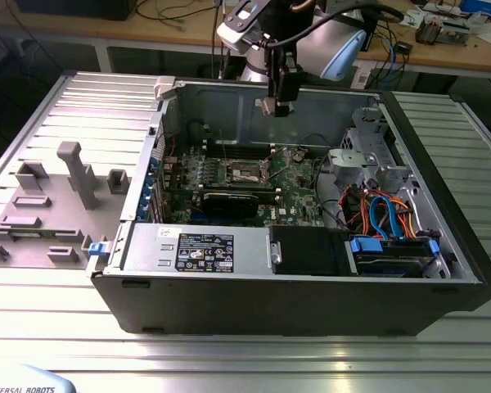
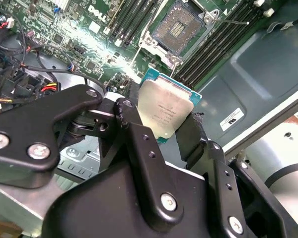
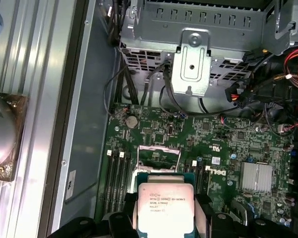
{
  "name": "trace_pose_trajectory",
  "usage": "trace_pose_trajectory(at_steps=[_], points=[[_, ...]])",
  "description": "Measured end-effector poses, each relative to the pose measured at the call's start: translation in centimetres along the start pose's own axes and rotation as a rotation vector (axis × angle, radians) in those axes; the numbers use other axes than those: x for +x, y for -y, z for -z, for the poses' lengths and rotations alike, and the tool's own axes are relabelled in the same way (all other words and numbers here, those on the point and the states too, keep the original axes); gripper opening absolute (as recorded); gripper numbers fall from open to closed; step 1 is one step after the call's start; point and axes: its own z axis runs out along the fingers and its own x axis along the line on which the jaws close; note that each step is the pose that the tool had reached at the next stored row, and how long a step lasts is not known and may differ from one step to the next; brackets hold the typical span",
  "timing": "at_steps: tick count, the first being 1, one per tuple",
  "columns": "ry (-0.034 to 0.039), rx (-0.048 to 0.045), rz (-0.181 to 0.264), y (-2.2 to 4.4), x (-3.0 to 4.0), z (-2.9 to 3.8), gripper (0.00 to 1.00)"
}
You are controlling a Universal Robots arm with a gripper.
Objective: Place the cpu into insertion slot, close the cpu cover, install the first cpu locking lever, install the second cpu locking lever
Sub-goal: 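Place the cpu into insertion slot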
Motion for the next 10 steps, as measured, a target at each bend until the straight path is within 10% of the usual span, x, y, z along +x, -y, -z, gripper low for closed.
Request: trace_pose_trajectory(at_steps=[10], points=[[0.0001, 0.0, -0.001, 0.0, 0.0, -0.04, 0.54]])
